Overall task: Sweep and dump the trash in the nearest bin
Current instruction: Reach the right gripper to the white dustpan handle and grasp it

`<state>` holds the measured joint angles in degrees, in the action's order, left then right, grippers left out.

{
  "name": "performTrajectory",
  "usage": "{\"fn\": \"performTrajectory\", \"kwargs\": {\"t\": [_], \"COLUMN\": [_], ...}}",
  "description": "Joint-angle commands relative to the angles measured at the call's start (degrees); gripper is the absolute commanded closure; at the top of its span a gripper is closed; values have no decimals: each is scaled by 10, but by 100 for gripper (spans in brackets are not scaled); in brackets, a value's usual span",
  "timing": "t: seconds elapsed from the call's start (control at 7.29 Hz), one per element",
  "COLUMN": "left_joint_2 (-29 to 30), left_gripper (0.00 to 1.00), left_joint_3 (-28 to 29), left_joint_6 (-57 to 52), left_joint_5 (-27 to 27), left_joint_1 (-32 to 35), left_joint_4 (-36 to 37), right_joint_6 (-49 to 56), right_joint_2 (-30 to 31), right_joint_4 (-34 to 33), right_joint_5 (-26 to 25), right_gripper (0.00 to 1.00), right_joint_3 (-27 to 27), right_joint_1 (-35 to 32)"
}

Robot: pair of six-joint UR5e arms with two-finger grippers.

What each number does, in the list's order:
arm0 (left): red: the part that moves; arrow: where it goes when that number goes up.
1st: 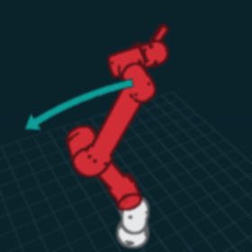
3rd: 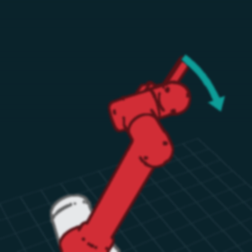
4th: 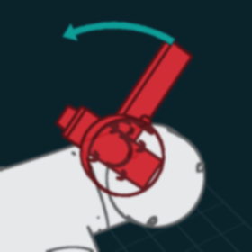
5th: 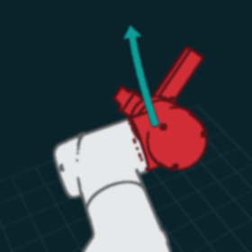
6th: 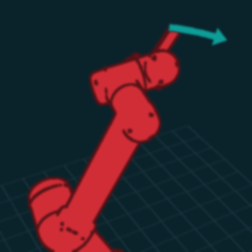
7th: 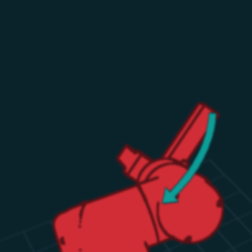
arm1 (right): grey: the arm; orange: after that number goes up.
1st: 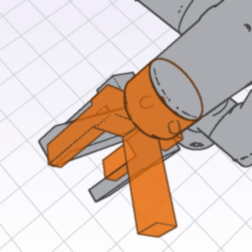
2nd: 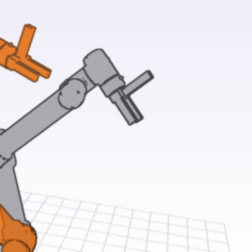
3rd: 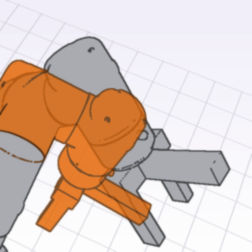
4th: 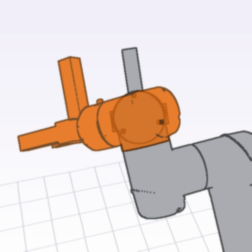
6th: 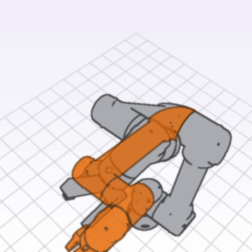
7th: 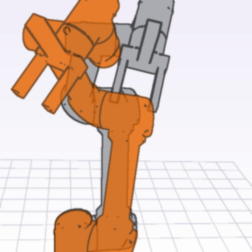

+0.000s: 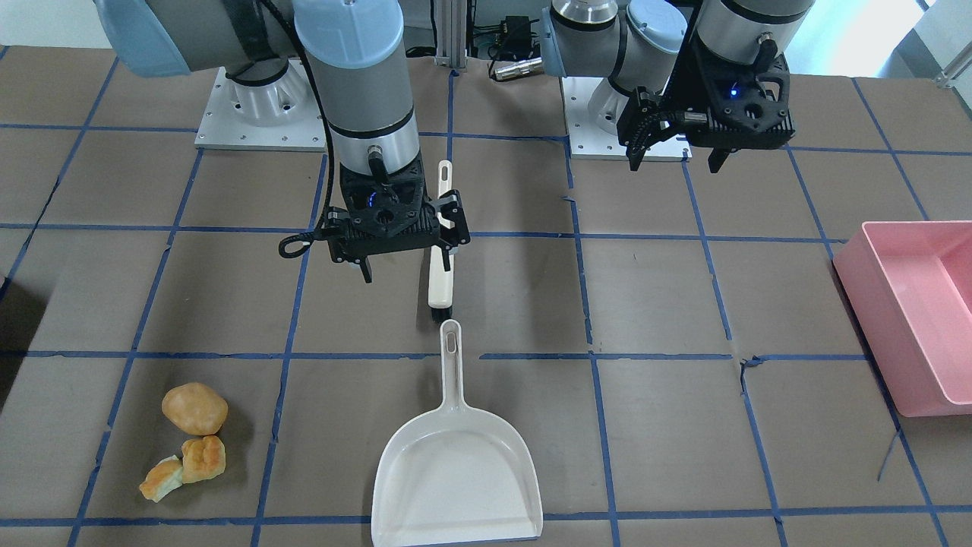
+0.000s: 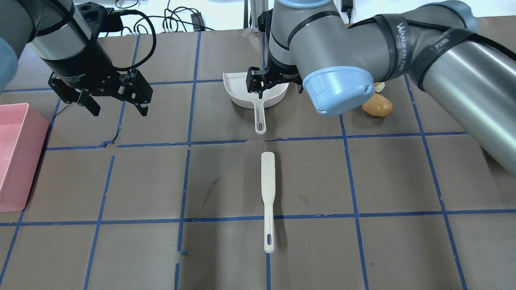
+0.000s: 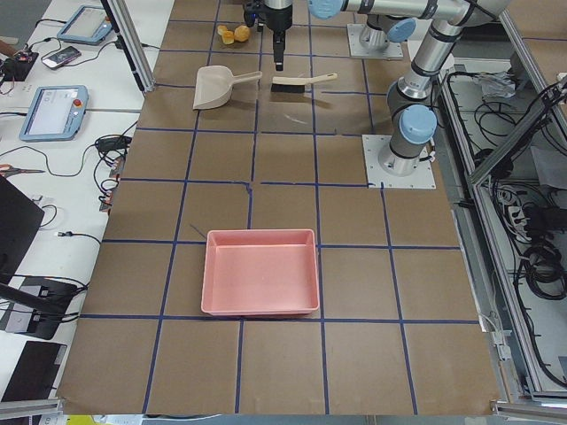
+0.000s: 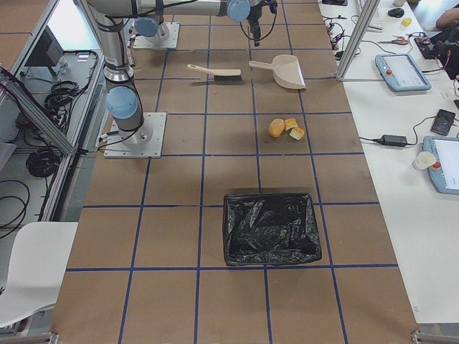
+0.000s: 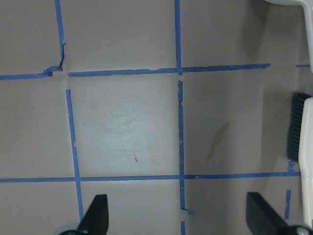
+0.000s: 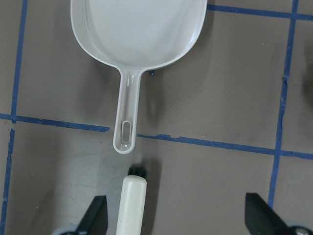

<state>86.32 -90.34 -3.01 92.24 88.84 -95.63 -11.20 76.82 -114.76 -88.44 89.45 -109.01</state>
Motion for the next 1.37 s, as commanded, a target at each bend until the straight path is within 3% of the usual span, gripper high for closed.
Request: {"fn": "performTrajectory", "kwargs": {"t": [0.0,0.41,0.69,1.24], "left_joint_2": [-3,-3,-3,-3], "left_gripper": [0,0,0,0], "left_joint_3": [-2,-3,-3,-3], "left_joint_6": [-4,-5,-4,-4], "left_joint_5": [3,2,3,0], "left_joint_1": [-2,-3,-3,-1], "left_joint_4": [0,-2,-2,-2], "right_joint_6": [-8,-17,-18,-18], "right_joint_2": [-24,-139,-146,-149], "right_joint_4": [-38,-226,-235,-238], "right_joint_5": [-1,-9,-9,-30], "right_gripper": [1,2,5,21], "right_joint_3": [1,24,49,74], "right_joint_1": [-7,-35,-36,-36]}}
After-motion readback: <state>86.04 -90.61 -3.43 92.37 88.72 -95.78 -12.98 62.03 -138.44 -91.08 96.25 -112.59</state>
